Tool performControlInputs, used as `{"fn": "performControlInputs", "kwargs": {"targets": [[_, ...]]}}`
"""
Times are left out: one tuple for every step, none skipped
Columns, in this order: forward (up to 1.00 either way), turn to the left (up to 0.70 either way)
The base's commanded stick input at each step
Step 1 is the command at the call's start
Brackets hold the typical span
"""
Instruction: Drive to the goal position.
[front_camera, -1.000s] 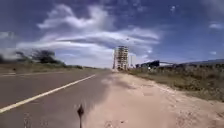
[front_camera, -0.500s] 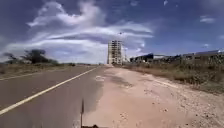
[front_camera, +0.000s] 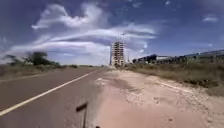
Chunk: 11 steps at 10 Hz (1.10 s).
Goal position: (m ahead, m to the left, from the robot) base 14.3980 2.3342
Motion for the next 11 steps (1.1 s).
{"fn": "performControlInputs", "kwargs": {"targets": [[1.00,0.00],[1.00,0.00],[1.00,0.00],[1.00,0.00],[1.00,0.00],[1.00,0.00],[1.00,0.00],[1.00,0.00],[1.00,0.00],[1.00,0.00],[1.00,0.00]]}}
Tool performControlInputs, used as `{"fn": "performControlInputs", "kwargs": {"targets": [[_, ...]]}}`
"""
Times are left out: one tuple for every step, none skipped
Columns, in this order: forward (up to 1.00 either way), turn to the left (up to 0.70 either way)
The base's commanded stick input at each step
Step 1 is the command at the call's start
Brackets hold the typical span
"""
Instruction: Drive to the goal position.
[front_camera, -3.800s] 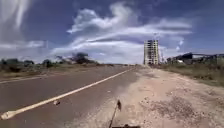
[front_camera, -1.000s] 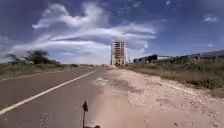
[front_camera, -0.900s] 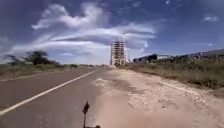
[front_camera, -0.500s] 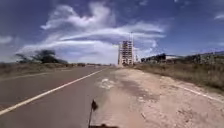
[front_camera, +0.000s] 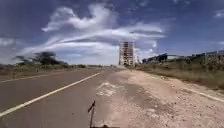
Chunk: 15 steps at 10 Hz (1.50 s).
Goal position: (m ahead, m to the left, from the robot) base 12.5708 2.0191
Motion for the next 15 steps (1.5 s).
{"fn": "performControlInputs", "kwargs": {"targets": [[1.00,0.00],[1.00,0.00],[1.00,0.00],[1.00,0.00],[1.00,0.00],[1.00,0.00],[1.00,0.00],[1.00,0.00],[1.00,0.00],[1.00,-0.17],[1.00,-0.20],[1.00,-0.39],[1.00,-0.40],[1.00,-0.40],[1.00,-0.40]]}}
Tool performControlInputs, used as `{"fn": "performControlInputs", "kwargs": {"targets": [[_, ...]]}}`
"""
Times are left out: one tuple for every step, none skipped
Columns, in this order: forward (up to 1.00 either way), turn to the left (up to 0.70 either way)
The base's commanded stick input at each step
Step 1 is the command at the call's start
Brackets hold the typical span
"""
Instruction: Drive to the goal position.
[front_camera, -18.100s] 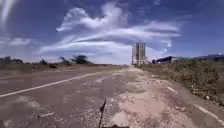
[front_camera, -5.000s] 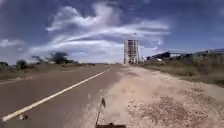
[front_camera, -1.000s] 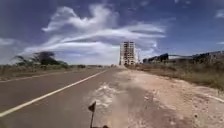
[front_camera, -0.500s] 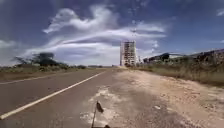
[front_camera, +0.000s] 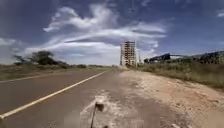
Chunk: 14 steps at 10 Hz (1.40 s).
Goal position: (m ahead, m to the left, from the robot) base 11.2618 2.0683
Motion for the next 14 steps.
{"fn": "performControlInputs", "kwargs": {"targets": [[1.00,-0.17],[1.00,-0.05],[1.00,0.00],[1.00,0.00],[1.00,0.00],[1.00,0.00],[1.00,0.00],[1.00,0.00],[1.00,0.00],[1.00,0.00],[1.00,0.00],[1.00,0.00],[1.00,0.00],[1.00,0.00]]}}
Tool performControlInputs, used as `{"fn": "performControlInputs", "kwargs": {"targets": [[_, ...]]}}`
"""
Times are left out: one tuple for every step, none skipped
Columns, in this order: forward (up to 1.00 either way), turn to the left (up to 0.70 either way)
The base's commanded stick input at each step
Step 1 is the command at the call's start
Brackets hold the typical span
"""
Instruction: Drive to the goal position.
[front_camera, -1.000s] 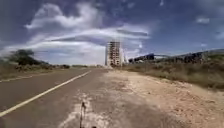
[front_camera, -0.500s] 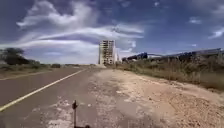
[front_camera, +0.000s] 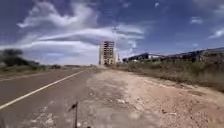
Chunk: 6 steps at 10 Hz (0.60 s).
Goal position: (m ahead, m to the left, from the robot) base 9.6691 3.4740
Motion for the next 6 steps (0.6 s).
{"fn": "performControlInputs", "kwargs": {"targets": [[1.00,0.00],[1.00,0.00],[1.00,0.18],[1.00,0.33],[1.00,0.39],[1.00,0.38]]}}
